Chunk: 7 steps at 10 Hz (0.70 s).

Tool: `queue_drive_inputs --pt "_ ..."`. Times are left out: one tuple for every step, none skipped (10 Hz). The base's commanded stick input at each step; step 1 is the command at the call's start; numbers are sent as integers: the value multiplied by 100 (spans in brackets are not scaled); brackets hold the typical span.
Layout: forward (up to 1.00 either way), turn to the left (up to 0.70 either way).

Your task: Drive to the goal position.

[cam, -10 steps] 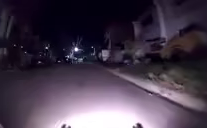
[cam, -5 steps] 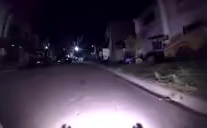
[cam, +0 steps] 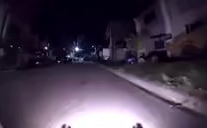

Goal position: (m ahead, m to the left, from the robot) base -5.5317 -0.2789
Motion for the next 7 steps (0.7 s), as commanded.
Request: queue_drive_inputs --pt "45 0" --pt "45 0" --pt "45 0" --pt "45 0" --pt "45 0" --pt "45 0" --pt "45 0"
